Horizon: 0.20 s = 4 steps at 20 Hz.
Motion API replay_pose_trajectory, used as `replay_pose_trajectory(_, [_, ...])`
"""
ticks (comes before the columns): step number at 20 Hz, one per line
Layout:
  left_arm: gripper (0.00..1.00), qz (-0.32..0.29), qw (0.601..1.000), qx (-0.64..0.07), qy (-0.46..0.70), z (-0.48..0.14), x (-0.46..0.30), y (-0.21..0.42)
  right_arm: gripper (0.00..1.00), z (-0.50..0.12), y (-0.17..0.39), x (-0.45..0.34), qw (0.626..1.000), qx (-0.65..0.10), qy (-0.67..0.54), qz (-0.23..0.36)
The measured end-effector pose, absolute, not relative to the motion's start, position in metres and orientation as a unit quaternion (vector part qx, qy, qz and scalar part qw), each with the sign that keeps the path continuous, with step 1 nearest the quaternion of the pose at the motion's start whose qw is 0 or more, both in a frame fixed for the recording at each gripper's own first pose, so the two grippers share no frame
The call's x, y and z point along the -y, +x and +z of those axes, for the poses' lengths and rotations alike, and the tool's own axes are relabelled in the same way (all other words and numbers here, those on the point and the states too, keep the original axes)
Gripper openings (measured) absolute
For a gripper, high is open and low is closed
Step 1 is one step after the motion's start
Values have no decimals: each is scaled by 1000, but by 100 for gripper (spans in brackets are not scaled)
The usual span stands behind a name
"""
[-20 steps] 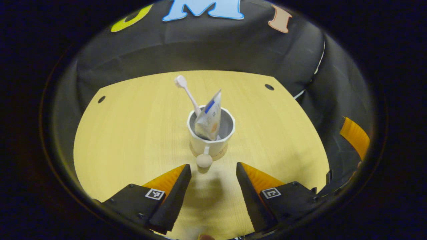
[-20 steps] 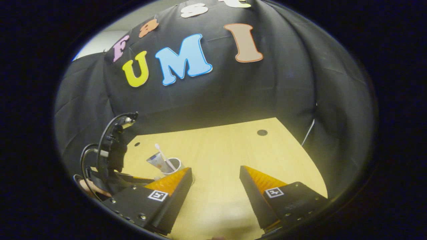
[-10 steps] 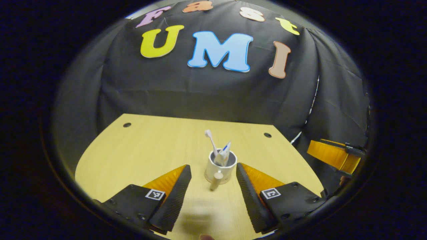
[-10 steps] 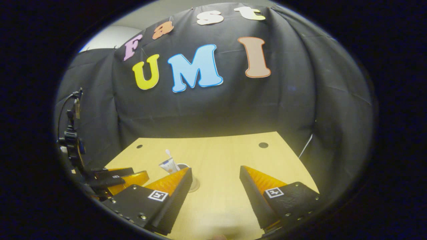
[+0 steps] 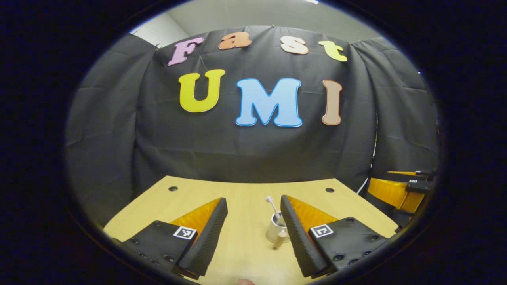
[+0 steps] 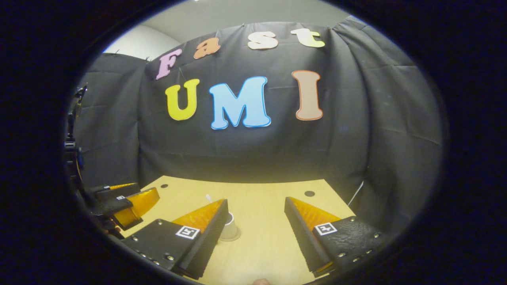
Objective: Put the toothbrush and toothpaste on the desktop into the cup, then pick up the cup and place it on the coaster on the desktop.
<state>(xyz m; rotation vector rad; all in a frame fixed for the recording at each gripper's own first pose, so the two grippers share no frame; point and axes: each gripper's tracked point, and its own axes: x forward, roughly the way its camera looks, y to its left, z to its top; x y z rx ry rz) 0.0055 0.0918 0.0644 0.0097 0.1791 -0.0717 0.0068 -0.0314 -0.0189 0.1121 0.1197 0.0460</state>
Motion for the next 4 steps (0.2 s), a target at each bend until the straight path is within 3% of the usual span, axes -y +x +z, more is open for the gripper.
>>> replay_pose_trajectory(4, [89,-49,996,-70,18,84,-104,3,90,-12,6,24,997,-55,53,9])
